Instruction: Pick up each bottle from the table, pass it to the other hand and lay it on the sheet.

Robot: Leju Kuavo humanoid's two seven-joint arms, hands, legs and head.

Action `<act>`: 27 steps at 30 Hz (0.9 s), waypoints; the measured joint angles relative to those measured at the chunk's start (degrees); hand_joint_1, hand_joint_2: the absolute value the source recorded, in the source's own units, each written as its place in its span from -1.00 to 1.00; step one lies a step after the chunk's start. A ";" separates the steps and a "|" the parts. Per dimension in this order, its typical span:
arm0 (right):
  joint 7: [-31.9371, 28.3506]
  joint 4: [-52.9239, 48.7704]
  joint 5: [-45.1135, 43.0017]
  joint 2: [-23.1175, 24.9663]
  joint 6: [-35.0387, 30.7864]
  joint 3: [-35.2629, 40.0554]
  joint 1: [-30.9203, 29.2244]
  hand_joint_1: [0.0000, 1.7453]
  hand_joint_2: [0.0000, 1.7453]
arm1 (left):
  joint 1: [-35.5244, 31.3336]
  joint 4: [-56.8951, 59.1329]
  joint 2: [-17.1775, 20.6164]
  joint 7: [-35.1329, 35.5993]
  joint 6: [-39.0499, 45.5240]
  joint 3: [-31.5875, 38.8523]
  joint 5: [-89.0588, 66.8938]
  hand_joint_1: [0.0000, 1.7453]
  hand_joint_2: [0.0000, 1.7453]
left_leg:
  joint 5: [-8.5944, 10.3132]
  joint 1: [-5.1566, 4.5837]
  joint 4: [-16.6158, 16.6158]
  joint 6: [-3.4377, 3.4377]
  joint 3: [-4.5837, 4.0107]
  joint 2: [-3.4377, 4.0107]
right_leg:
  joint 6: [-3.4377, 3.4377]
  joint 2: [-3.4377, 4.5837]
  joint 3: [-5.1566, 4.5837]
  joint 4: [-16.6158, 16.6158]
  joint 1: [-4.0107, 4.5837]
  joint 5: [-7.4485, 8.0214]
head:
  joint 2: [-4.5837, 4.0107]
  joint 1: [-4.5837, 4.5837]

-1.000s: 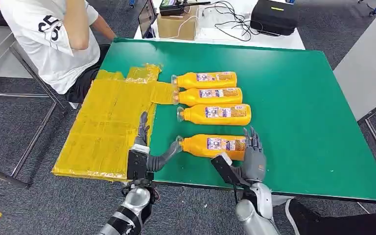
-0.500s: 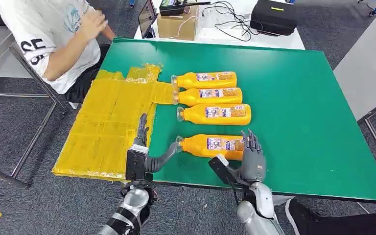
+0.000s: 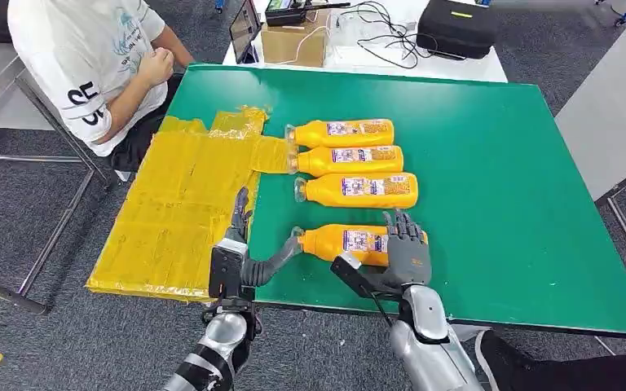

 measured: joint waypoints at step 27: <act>-2.99 14.53 -8.94 -2.66 21.74 6.58 -12.84 1.00 1.00 | 0.03 -0.07 0.00 -0.31 -4.76 1.29 0.24 -1.00 1.00 | -0.12 -0.01 0.00 0.07 0.93 0.05 | 0.01 0.04 0.77 -0.08 0.00 -0.10 | 0.00 -0.02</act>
